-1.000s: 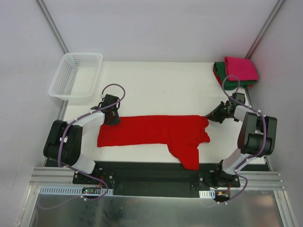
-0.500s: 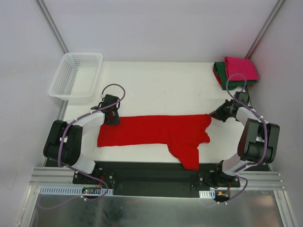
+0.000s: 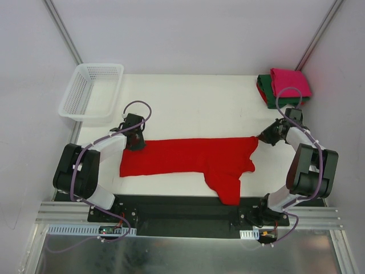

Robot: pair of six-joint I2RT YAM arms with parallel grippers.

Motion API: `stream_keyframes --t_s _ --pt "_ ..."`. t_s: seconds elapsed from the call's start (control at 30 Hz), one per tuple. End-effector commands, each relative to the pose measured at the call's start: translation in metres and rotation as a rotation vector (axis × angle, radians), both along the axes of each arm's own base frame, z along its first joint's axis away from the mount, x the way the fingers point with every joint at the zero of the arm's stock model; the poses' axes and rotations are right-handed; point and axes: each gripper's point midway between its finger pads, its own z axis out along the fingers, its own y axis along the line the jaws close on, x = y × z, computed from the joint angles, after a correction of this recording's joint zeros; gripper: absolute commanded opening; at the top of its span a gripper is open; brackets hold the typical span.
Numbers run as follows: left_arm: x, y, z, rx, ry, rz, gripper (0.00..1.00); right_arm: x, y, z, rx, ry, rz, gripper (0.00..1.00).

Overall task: Fold and stack the t-shirts
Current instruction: Fold the other side of the tshirt into a rectangle

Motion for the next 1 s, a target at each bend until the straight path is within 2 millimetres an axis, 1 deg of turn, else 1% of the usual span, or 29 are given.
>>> stream_keyframes --t_s 0.0,0.03,0.2,0.27,0.4,0.6,0.7,0.97 --pt "-0.004 0.008 -0.012 0.028 0.067 0.019 0.00 0.016 -0.023 0.023 -0.064 -0.061 -0.057 0.01" --pt "-0.003 0.009 -0.015 0.030 0.084 0.024 0.00 0.017 -0.023 0.023 -0.061 -0.063 -0.058 0.01" --pt "0.001 0.011 -0.019 0.033 0.142 0.045 0.00 0.020 -0.026 0.028 -0.063 -0.072 -0.062 0.01" --pt "0.002 0.014 -0.024 0.025 0.172 0.057 0.00 0.020 -0.027 0.030 -0.060 -0.076 -0.064 0.01" --pt "0.004 0.020 -0.024 0.017 0.197 0.082 0.00 0.021 -0.029 0.032 -0.056 -0.081 -0.072 0.01" --pt "0.002 0.023 -0.025 0.005 0.212 0.097 0.00 0.016 -0.041 0.030 -0.092 -0.070 -0.113 0.01" --pt "0.001 0.023 -0.025 0.005 0.212 0.097 0.00 0.013 -0.048 0.033 -0.118 -0.074 -0.136 0.01" --pt "-0.003 0.024 -0.026 0.004 0.218 0.101 0.00 0.012 -0.068 0.060 -0.224 -0.134 -0.199 0.02"
